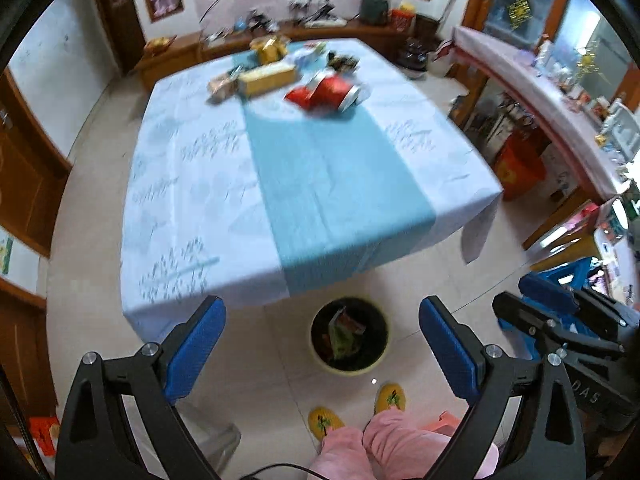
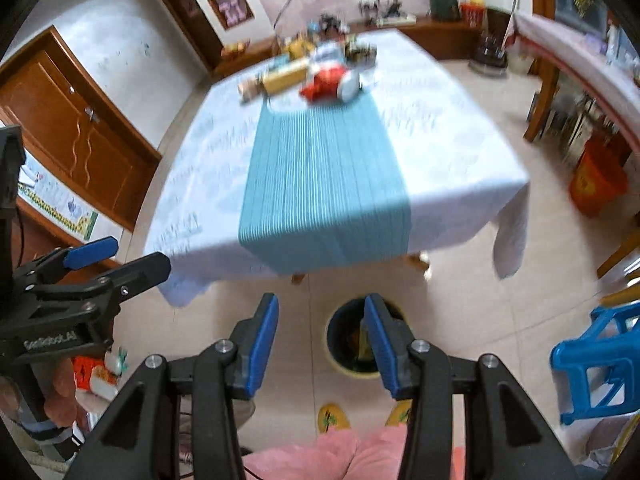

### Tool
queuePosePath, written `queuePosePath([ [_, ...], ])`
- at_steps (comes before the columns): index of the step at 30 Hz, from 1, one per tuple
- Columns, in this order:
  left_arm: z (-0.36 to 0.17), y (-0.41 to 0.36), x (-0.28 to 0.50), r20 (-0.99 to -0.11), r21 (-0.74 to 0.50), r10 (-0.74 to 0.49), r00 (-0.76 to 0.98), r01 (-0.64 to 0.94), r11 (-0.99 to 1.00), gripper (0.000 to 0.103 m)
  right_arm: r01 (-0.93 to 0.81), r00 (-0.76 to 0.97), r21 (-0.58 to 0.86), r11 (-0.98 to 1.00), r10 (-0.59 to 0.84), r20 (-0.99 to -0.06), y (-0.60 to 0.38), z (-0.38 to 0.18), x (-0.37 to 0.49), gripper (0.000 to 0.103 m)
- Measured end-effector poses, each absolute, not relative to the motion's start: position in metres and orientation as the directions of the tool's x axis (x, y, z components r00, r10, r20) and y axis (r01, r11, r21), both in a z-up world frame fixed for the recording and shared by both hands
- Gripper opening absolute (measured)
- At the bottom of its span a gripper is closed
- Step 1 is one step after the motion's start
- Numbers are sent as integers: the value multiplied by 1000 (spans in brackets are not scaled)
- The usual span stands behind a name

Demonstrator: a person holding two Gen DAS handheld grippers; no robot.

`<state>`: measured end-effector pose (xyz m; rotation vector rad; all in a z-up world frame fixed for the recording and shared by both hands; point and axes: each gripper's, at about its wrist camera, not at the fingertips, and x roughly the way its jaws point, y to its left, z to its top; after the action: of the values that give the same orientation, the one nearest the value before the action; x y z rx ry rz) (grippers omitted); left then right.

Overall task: Collect trash
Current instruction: 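Move both open tools toward the red-and-white paper cup on the table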

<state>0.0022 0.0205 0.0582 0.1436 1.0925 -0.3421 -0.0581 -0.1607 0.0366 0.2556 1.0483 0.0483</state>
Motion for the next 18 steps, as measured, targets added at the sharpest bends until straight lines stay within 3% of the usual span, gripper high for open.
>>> queuePosePath([
  [10,115,1,28,-794,-16,-282,539,444,896,97,89,648,187,978,86,-757,-168,98,-39,45],
  [18,118,-7,76,-785,-135,-328,526,372,918,97,55,662,187,981,105,-743,-187,103,-2,45],
])
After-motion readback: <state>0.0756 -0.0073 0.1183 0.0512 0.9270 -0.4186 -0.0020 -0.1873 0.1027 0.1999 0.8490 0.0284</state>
